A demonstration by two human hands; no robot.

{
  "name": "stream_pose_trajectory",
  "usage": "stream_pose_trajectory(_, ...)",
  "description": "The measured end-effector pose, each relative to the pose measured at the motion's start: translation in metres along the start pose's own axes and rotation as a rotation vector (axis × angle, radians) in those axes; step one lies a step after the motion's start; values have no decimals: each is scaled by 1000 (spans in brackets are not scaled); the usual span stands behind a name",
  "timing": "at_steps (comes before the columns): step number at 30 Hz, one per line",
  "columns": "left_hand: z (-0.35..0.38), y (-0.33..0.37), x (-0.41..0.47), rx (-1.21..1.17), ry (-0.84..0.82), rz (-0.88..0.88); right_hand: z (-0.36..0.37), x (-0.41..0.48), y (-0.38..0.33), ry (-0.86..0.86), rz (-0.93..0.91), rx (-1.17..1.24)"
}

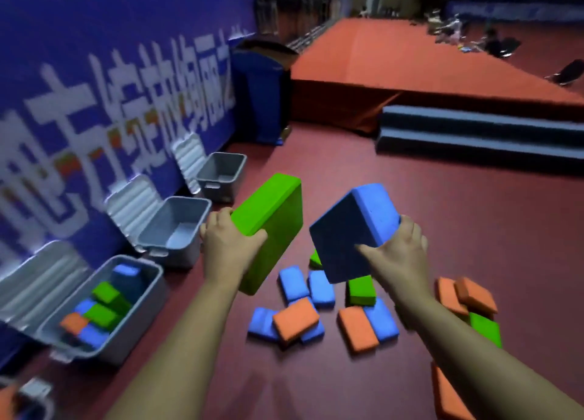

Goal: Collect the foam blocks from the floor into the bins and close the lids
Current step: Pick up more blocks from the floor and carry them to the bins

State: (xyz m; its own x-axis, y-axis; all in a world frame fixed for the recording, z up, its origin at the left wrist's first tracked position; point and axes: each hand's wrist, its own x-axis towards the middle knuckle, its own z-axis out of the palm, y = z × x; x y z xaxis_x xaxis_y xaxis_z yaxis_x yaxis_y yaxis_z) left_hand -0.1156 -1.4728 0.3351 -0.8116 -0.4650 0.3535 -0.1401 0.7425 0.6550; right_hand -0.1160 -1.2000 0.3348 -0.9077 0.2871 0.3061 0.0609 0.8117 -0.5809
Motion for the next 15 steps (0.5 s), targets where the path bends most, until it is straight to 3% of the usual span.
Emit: stream_pose_trajectory(15, -242, -378, 128, 229, 362, -426, 282, -81, -378, -380, -406, 182)
